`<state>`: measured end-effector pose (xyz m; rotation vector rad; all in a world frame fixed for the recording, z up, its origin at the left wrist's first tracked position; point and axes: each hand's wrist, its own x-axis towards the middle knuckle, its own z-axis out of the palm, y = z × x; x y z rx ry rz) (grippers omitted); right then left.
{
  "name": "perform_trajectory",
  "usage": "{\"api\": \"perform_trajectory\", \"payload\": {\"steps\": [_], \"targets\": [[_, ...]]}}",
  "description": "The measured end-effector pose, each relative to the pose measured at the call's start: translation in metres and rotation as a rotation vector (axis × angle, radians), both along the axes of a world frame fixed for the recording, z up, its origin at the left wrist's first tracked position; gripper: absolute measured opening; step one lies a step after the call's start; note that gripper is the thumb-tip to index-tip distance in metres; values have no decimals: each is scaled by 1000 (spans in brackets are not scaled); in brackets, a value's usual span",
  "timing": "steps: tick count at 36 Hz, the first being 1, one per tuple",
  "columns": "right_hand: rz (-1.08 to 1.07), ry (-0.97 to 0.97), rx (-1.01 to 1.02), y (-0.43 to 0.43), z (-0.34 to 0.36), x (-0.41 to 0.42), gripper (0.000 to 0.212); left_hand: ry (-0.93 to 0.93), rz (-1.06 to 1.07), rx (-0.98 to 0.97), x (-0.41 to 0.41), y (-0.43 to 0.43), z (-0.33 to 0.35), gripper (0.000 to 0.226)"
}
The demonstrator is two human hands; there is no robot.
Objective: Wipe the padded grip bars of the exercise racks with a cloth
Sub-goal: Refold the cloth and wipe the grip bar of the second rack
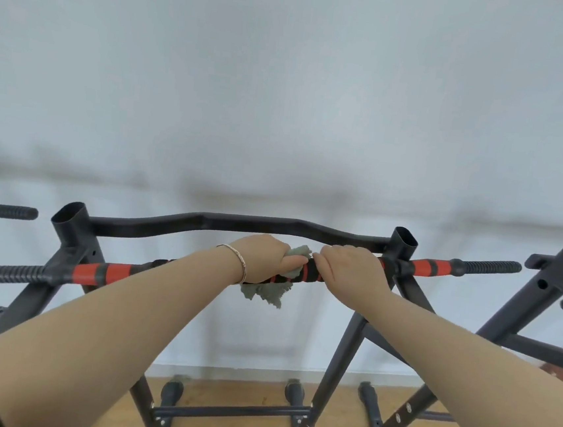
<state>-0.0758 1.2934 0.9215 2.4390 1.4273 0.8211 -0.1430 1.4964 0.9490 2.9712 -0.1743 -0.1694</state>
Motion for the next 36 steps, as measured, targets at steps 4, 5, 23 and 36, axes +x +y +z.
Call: {"api": "perform_trajectory", "payload": {"steps": [4,5,23,36], "targets": [[-87,-33,-14,4,3,-2,16,-16,17,-12,-2,1,-1,53],[-145,1,-34,7,7,-3,18,-32,23,-2,-3,1,-2,49],[-457,620,84,27,31,12,29,-71,163,-338,-34,36,12,37],[-233,978,408,59,51,-32,45,-214,272,-622,-40,50,20,46]]}}
